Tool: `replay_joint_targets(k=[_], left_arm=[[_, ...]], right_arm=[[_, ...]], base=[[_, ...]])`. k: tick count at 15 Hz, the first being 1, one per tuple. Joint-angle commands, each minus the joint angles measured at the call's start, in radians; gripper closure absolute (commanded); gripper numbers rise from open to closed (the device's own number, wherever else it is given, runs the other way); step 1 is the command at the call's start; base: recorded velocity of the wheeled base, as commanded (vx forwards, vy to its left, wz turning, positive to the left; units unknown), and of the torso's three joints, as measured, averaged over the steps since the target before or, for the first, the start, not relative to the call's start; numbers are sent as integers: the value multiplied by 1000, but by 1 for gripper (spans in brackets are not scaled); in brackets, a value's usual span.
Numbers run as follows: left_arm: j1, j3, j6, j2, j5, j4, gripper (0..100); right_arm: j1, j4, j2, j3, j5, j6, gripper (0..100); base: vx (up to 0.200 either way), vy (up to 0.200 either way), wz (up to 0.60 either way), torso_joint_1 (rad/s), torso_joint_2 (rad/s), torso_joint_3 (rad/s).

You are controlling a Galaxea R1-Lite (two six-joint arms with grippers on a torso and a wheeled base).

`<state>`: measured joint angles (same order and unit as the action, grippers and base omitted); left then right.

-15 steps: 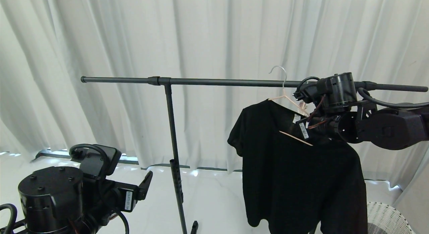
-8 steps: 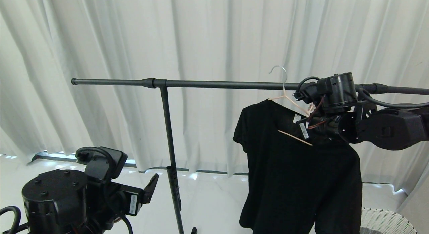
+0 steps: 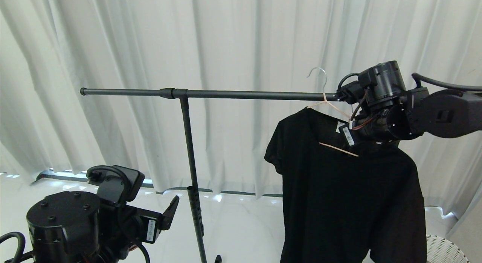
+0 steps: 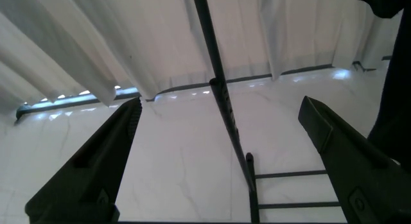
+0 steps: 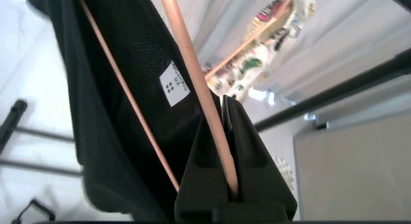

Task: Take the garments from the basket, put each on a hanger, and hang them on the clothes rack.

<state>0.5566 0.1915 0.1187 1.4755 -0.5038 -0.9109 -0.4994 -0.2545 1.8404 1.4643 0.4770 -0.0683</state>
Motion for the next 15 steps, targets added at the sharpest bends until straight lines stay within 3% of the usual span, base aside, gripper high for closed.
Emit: replay_joint_targets(k=[1, 5, 11, 15], left_arm=[[-1, -1, -1, -1, -1, 0, 0], [-1, -1, -2, 2, -1, 0, 0], [0, -1, -4, 0, -1, 0, 0], [-1, -3, -4, -1, -1, 0, 0]], right_arm=[[-10, -69, 36, 94, 18, 30, 100], [-44, -124, 39, 122, 22, 53, 100], [-150, -370, 106, 278, 32, 308, 100], [-143, -396, 148, 329, 75, 355, 100]], base=[[0, 0, 0, 0, 0, 0], [0, 0, 0, 0, 0, 0], [0, 0, 0, 0, 0, 0], [0, 0, 0, 0, 0, 0]])
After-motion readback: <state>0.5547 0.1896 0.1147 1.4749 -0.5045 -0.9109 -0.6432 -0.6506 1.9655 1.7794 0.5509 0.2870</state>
